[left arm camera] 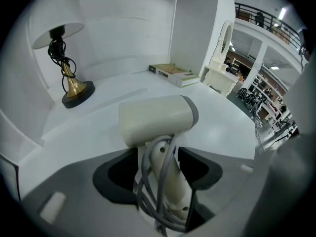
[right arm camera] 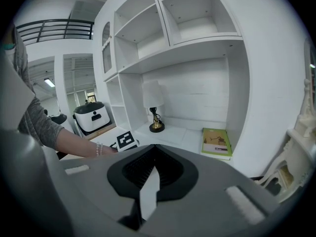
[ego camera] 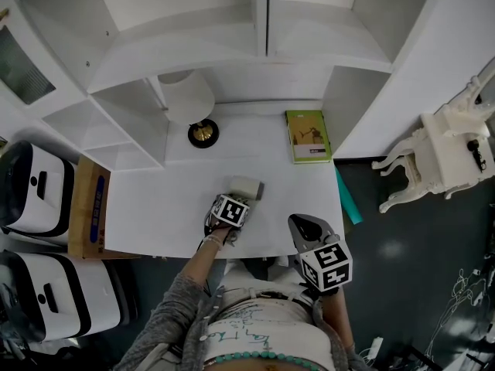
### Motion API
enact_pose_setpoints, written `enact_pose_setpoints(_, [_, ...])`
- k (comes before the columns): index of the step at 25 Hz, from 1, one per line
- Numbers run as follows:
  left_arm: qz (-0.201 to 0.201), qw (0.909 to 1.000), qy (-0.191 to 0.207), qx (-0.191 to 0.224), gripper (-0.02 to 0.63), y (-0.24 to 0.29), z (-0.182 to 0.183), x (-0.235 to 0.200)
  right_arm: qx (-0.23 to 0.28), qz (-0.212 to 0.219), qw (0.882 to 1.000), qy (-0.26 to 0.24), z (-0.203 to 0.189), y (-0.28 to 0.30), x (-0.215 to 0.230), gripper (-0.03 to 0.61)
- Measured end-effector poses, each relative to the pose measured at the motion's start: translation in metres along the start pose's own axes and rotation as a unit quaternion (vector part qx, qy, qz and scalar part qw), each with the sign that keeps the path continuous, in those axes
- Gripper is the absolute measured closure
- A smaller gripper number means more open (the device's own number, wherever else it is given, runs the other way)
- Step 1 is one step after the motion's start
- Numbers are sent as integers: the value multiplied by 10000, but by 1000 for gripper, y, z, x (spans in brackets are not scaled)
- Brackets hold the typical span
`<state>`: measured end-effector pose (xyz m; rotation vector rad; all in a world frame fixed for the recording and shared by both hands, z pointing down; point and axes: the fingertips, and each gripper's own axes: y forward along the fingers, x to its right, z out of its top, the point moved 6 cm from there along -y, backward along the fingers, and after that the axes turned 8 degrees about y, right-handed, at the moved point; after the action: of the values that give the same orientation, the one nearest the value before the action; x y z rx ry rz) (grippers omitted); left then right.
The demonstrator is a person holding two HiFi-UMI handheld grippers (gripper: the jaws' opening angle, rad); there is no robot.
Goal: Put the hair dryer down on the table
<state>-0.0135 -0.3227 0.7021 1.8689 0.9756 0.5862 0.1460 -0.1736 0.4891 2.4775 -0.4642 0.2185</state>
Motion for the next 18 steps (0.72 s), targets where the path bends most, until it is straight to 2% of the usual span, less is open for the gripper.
enact_pose_setpoints(3, [40,10000,-16,83,360,-9,-1,-1,-13,48,10000,-43,2,1,0,551])
enact_pose_setpoints(7, [135,9999,-79,-9,359,-21,-12,-2,-15,176,9998,-70,3,5,-4,551])
enact_pose_setpoints(11, [194,9992,-14,339,354,-32,-9,-3,-42,276,9996,-90,4,9,-6,551])
enact_pose_setpoints(18, [334,9982,-35,500,354,-48,-18,-10,-91,405,9989,-220,7,18,-14,551])
